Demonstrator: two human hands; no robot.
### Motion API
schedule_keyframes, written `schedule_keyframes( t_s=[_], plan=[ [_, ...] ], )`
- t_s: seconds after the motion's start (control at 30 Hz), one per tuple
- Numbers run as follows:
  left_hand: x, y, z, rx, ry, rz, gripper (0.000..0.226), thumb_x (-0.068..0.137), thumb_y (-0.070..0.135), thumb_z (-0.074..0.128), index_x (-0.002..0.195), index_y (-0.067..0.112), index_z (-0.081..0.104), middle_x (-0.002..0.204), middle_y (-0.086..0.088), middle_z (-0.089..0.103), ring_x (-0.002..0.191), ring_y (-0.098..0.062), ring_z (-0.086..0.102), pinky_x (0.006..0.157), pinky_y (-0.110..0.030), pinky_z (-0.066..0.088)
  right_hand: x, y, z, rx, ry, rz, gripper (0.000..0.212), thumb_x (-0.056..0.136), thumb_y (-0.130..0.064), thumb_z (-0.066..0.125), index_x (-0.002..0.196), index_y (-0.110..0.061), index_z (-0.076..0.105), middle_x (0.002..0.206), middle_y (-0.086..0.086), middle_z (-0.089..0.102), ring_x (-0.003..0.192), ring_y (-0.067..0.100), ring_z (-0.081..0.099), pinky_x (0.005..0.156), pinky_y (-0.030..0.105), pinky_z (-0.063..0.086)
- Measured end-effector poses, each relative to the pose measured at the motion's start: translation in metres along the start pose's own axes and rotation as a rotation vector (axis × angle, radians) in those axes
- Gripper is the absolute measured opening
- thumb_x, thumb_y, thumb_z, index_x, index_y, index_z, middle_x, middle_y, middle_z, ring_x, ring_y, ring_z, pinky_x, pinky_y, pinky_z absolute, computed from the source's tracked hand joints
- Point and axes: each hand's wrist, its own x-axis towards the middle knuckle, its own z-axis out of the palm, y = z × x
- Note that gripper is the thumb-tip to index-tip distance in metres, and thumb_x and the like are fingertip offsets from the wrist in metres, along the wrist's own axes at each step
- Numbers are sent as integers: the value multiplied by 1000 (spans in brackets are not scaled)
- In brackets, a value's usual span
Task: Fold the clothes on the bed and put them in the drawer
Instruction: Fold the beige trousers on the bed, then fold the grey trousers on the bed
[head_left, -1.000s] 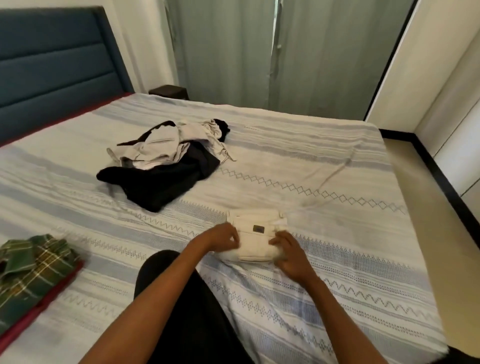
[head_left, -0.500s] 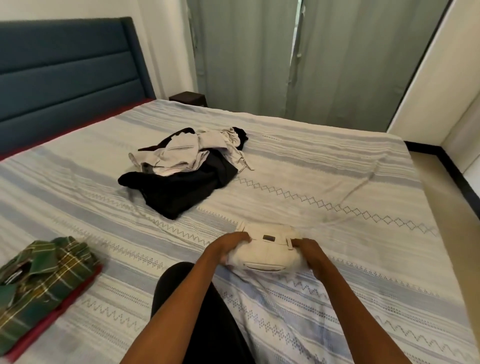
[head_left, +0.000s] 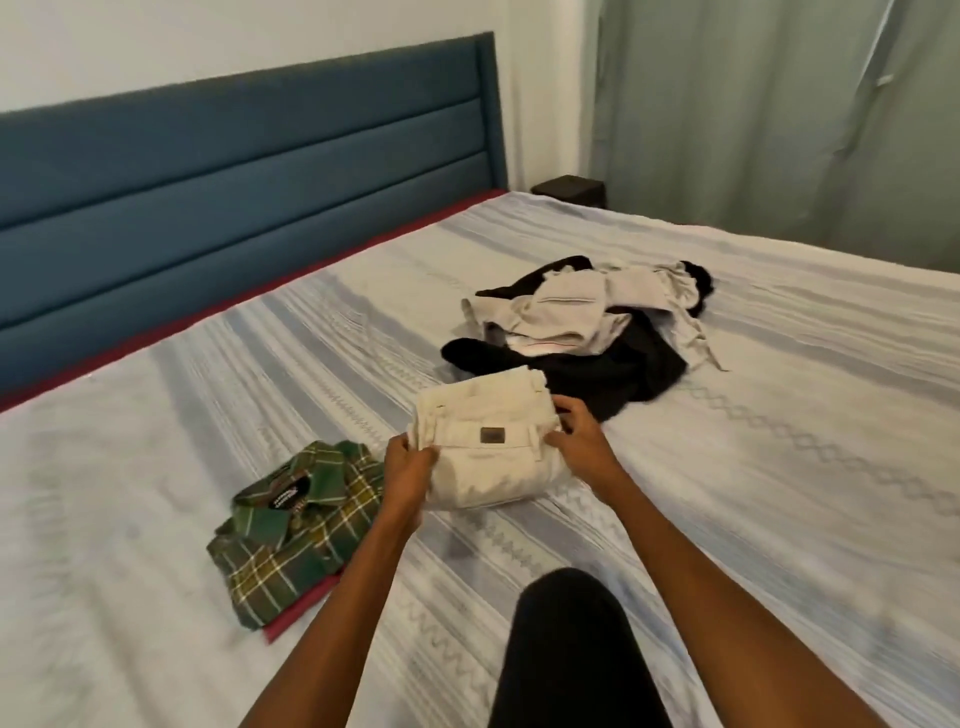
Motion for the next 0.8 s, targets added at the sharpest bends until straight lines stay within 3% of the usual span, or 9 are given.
schedule_keyframes(
  t_s=[0.07,0.2,0.33,0.43,0.5,0.57,0.63,0.7,0.8],
  plan=[
    [18,-6,-20,-14,76,-23,53,92,15,56,139,30,37,131,-3,56,111,-28,59,89,-57,53,36,-7,33,-78,-65,-35,49,88,-9,65,133,-25,53,126,-4,61,115,16,59,97,38,51],
    [51,-9,-34,0,178,59,86,94,4,60,155,36,8,148,-6,48,124,-26,54,102,-50,48,105,-21,73,-176,-98,-51,42,90,-15,63,128,-31,57,126,-5,64,114,15,61,98,47,52],
    [72,-13,-34,181,149,85,88,93,-3,59,159,25,7,154,-8,38,136,-26,43,111,-35,36,156,-6,96,-395,-170,-36,44,95,-15,58,137,-27,56,137,3,60,126,25,56,103,45,47],
    [73,-10,-16,279,135,-27,85,92,-7,52,159,16,5,164,-14,10,149,-28,19,119,-34,22,174,19,106,-558,-323,32,44,98,-20,54,143,-21,52,145,9,53,133,32,50,109,40,41],
    [67,-9,-2,312,157,-14,79,93,-6,49,158,18,11,165,-10,-6,152,-26,4,122,-36,13,169,21,104,-554,-280,17,42,100,-20,49,142,-20,54,144,8,55,132,31,51,109,39,41],
    [64,-10,17,294,97,104,68,94,-2,48,154,21,26,163,-8,16,150,-24,18,122,-39,22,163,14,92,-480,-116,-75,35,100,-19,49,132,-22,63,132,4,65,121,26,59,102,37,48],
    [60,-7,34,218,-20,187,48,97,6,50,138,30,44,143,-1,49,135,-19,45,109,-40,42,157,6,71,-441,32,-165,29,99,-18,50,120,-24,69,121,-2,71,110,20,65,93,35,52],
    [61,-1,51,212,-106,211,33,99,13,52,125,33,53,131,7,57,122,-12,54,95,-28,47,154,0,47,-524,163,-236,29,97,-18,50,117,-25,70,120,-2,70,109,20,64,91,38,53],
    [66,12,74,212,-172,211,27,99,17,56,124,26,55,126,7,59,113,-9,56,82,-17,41,159,-2,8,-786,341,-280,41,92,-13,52,131,-24,62,133,4,60,117,31,56,91,43,51]
  ],
)
